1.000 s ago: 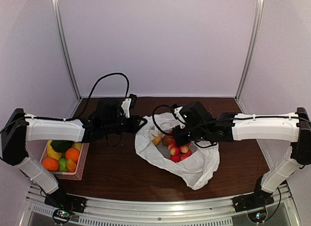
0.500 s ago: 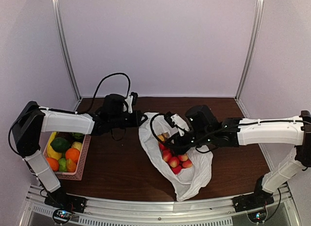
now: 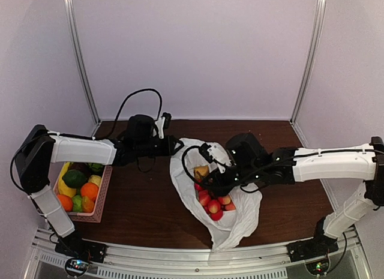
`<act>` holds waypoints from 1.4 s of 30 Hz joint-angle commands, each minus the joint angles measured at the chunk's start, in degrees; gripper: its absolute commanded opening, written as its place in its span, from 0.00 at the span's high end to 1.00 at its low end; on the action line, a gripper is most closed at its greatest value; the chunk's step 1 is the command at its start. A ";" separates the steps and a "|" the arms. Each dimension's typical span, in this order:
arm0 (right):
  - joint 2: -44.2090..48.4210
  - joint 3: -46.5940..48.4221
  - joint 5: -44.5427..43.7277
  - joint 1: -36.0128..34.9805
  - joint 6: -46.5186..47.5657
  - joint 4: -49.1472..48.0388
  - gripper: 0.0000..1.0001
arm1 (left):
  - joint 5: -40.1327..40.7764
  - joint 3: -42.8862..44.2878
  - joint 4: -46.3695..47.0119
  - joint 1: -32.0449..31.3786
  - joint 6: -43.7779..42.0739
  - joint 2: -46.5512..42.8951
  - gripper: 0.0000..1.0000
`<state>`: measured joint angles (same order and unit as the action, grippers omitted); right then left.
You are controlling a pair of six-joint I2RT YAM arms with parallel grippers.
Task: Untie the knot of the plastic bag and take out the fruit
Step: Pick up the fake fruit from the takeout bag, then pass from the right arm to the left
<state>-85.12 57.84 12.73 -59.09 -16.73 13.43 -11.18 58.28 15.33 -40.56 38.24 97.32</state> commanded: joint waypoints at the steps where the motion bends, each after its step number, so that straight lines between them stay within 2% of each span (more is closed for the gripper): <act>1: 7.80 1.06 -3.16 -0.24 -2.36 -6.89 1.00 | -1.27 0.80 -0.04 0.39 -3.24 -2.79 0.88; 5: 11.71 -1.07 -2.36 -0.24 -4.70 -17.11 1.00 | -1.95 1.03 -2.12 0.36 -5.10 -3.75 0.82; 10: 14.01 -1.02 -3.91 -0.21 -6.52 -23.55 1.00 | 0.28 0.32 -4.62 0.32 -8.52 -8.59 0.64; 13: 15.90 -0.97 -4.93 -0.23 -6.35 -25.52 1.00 | 4.04 1.08 -9.30 0.30 -11.22 -12.26 0.41; 16: 16.39 0.25 -5.20 -0.23 -4.97 -22.86 1.00 | 8.47 0.77 -13.47 0.22 -12.78 -17.23 0.16; 17: 16.39 0.33 -5.17 -0.24 -4.72 -22.06 1.00 | 9.61 0.56 -14.53 0.15 -13.35 -19.03 0.12; 20: 16.32 -0.22 -4.53 -0.21 -4.46 -20.52 1.00 | 8.04 0.54 -16.95 -0.46 -15.40 -23.92 0.11; 24: 15.59 -0.54 -1.57 -0.24 -4.49 -19.33 1.00 | -2.49 2.31 -17.62 -2.47 -16.47 -27.25 0.12; 28: 14.70 0.02 1.73 -0.22 -4.67 -18.55 1.00 | -13.38 2.91 -12.49 -5.43 -13.35 -27.86 0.12; 32: 14.63 -0.01 4.11 -0.24 -5.12 -18.76 1.00 | -20.05 4.76 -8.36 -8.98 -9.96 -25.97 0.12; 39: 13.76 1.47 8.51 -1.01 -5.13 -17.63 1.00 | -23.30 6.07 1.07 -13.51 -3.60 -21.45 0.11; 42: 14.06 1.40 8.38 -1.58 -5.22 -17.95 1.00 | -22.02 5.80 2.15 -13.85 -2.44 -20.41 0.16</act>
<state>-70.98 57.60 19.22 -59.75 -21.41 -3.99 -31.99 63.02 11.33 -54.08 32.38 75.46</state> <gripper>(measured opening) 0.050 0.876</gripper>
